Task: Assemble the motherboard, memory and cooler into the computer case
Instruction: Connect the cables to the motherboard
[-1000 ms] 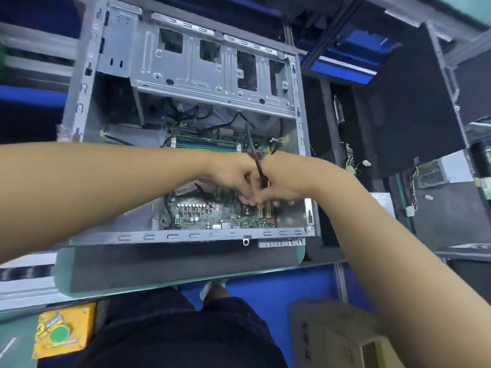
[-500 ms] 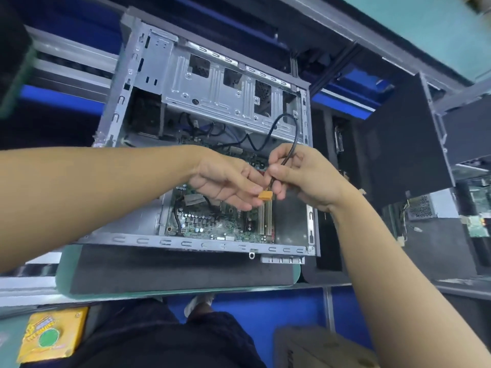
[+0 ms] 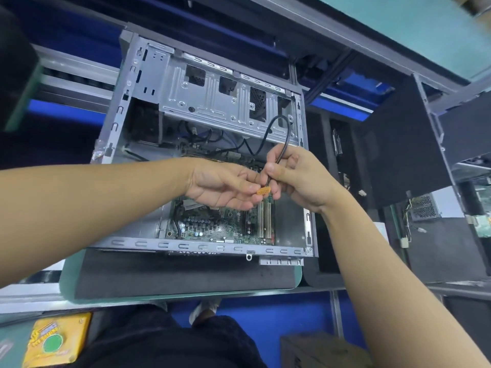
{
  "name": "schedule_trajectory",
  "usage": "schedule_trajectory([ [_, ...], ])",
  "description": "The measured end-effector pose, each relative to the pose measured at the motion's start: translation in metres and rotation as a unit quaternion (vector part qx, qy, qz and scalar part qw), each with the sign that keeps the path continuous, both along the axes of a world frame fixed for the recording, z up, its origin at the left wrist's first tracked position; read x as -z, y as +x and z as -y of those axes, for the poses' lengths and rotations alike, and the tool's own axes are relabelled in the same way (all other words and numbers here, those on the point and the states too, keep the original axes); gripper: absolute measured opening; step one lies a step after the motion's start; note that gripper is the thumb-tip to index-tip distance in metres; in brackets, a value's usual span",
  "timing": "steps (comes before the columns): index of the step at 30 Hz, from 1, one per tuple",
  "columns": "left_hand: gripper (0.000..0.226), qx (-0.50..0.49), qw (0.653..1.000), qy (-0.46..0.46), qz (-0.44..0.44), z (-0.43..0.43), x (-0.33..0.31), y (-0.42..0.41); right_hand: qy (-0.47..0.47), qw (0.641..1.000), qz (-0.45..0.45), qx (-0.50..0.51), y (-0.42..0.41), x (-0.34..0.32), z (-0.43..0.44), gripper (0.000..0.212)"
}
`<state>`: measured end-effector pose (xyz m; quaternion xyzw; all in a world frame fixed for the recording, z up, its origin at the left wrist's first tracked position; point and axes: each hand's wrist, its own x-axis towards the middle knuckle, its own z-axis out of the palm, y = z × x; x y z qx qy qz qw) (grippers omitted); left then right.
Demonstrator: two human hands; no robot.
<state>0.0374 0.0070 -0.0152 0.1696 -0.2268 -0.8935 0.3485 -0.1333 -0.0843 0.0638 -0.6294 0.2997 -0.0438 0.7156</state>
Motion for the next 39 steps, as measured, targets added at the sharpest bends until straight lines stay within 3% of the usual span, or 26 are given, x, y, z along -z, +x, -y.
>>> schedule_trajectory([
  [3,0.033,0.004,1.000,-0.018,0.021,0.000,-0.001,-0.002,-0.008,1.000,-0.012,-0.004,-0.001,0.000,0.001,0.011],
  [6,0.029,-0.001,0.988,-0.056,0.144,0.005,-0.001,-0.009,-0.116,0.987,-0.096,-0.051,-0.004,-0.003,0.005,0.012],
  [9,0.015,-0.035,0.946,-0.093,0.308,0.008,0.003,-0.024,-0.270,0.932,-0.204,-0.131,-0.005,-0.004,0.006,0.016],
  [13,0.008,-0.117,0.904,-0.104,0.397,0.015,0.007,-0.044,-0.396,0.859,-0.275,-0.172,-0.008,-0.003,0.009,0.023],
  [17,0.012,-0.121,0.876,-0.115,0.453,0.023,0.010,-0.053,-0.455,0.830,-0.276,-0.168,-0.012,-0.002,0.013,0.034],
  [24,0.019,-0.147,0.842,-0.114,0.506,0.026,0.014,-0.060,-0.460,0.832,-0.262,-0.166,-0.012,0.005,0.017,0.039],
  [28,0.015,-0.160,0.873,-0.083,0.452,0.022,0.012,-0.062,-0.453,0.833,-0.265,-0.177,-0.011,0.005,0.020,0.038],
  [31,0.026,-0.098,0.924,-0.027,0.369,0.025,0.006,-0.054,-0.423,0.851,-0.254,-0.181,-0.008,-0.001,0.026,0.033],
  [34,0.020,-0.047,0.962,0.048,0.264,0.028,0.000,-0.043,-0.379,0.873,-0.243,-0.186,-0.006,-0.009,0.031,0.029],
  [37,0.022,-0.013,0.977,0.058,0.206,0.027,-0.002,-0.038,-0.301,0.908,-0.226,-0.185,-0.006,-0.014,0.033,0.026],
  [39,0.022,-0.005,0.980,0.056,0.193,0.026,-0.001,-0.037,-0.287,0.911,-0.228,-0.187,-0.006,-0.016,0.033,0.027],
])
